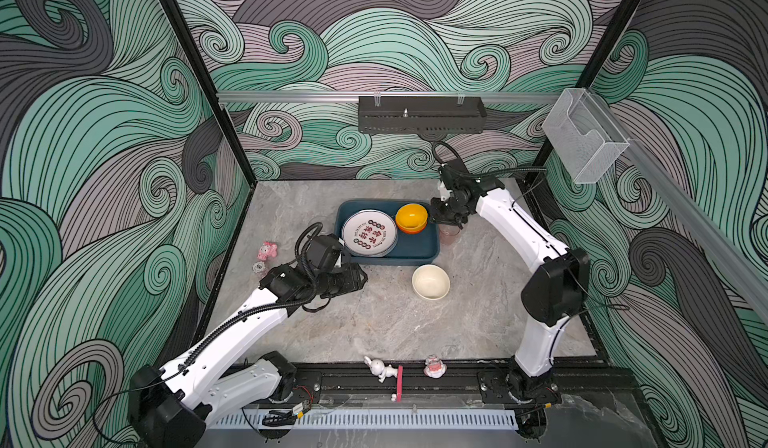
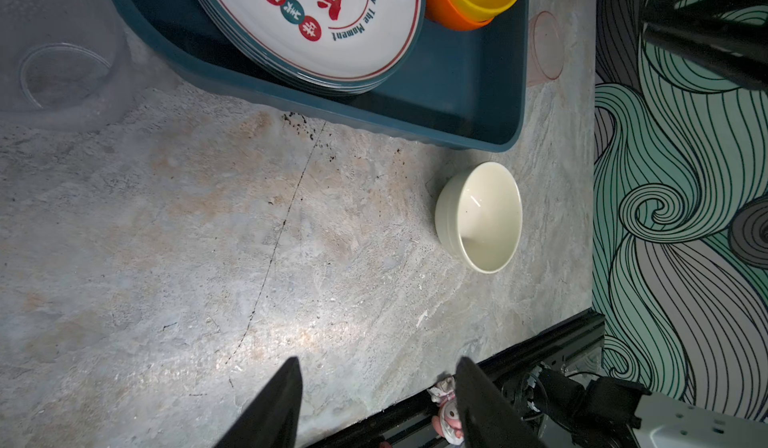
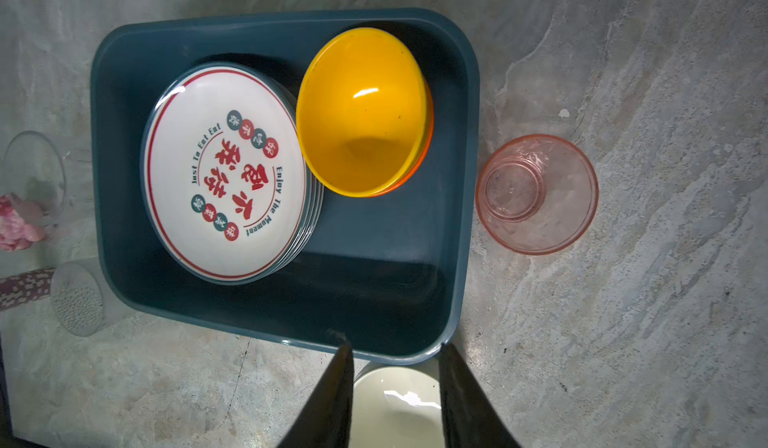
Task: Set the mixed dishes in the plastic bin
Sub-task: 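Move the right gripper back to the cream bowl while left gripper approaches, then pinch the cream bowl rim with the right gripper and lift it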
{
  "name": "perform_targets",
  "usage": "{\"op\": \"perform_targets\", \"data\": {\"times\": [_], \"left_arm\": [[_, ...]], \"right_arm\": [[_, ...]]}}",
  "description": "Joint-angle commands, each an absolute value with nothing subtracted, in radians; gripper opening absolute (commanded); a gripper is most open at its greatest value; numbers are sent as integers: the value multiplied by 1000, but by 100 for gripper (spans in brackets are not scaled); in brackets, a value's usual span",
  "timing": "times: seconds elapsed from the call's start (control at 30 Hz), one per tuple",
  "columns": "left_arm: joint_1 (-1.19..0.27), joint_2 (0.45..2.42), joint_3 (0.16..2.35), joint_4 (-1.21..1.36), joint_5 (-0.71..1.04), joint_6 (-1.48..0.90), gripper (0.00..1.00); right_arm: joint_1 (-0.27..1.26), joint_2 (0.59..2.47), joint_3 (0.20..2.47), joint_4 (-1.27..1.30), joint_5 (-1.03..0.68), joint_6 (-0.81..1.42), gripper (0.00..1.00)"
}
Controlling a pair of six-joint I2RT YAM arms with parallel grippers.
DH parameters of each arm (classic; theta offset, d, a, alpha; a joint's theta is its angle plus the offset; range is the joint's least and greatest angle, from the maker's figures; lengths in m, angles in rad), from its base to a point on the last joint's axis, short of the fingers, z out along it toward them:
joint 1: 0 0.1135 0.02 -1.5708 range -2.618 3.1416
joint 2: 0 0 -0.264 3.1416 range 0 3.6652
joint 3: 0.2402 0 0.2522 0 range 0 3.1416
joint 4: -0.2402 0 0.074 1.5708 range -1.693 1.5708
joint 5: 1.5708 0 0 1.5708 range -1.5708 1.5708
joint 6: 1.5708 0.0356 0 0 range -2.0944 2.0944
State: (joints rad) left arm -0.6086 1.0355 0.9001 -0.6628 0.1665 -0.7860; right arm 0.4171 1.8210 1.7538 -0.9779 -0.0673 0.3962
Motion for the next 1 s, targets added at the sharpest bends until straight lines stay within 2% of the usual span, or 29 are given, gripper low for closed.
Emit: {"op": "perform_targets", "data": {"times": [0.0, 0.27, 0.47, 0.7, 0.97], "left_arm": [[-599, 1074, 952, -674, 218, -741, 62], [-598, 1197, 981, -636, 276, -722, 62], [-602, 1354, 1067, -661, 349, -704, 62], [-637, 1478, 1113, -608, 374, -713, 62], [-685, 1557, 1153, -588, 382, -713, 62]], "right_arm": [[422, 1701, 1601, -895, -119, 400, 37], [423, 1425, 1216, -800, -148, 413, 42], [417, 1276, 1052, -779, -156, 424, 46], [408, 1221, 921, -719, -205, 457, 50], [406, 1284, 851, -613, -258, 516, 50]]}}
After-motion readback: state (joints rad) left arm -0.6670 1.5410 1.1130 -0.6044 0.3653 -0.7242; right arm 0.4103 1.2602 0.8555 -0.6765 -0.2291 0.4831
